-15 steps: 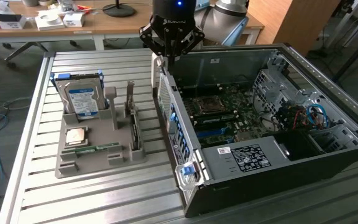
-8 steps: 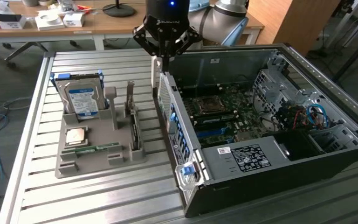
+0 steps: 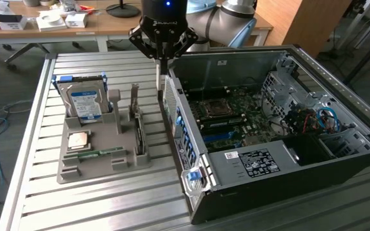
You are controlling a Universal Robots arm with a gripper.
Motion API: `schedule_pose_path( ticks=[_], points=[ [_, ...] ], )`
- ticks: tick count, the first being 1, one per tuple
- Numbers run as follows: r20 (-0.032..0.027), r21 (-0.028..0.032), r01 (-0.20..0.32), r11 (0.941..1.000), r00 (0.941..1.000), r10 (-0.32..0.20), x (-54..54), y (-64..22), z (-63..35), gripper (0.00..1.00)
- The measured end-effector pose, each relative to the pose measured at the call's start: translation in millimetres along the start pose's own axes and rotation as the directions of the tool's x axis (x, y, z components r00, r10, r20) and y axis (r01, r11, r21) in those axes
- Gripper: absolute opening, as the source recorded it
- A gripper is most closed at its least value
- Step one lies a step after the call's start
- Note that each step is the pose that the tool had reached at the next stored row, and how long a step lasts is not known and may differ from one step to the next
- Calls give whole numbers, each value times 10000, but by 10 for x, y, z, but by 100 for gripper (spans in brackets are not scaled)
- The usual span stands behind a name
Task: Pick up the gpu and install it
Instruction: 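Reach for the gpu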
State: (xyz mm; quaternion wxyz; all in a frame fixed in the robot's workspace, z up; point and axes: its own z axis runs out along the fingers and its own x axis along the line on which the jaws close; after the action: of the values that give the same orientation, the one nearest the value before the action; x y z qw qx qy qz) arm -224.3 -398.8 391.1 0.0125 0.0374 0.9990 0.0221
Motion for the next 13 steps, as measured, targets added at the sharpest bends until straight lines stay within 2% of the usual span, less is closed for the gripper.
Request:
schedule_pose_path(
  ticks=[13],
  points=[
    [0,0,0,10000,10000,0,268,-21,5,11]
  ],
)
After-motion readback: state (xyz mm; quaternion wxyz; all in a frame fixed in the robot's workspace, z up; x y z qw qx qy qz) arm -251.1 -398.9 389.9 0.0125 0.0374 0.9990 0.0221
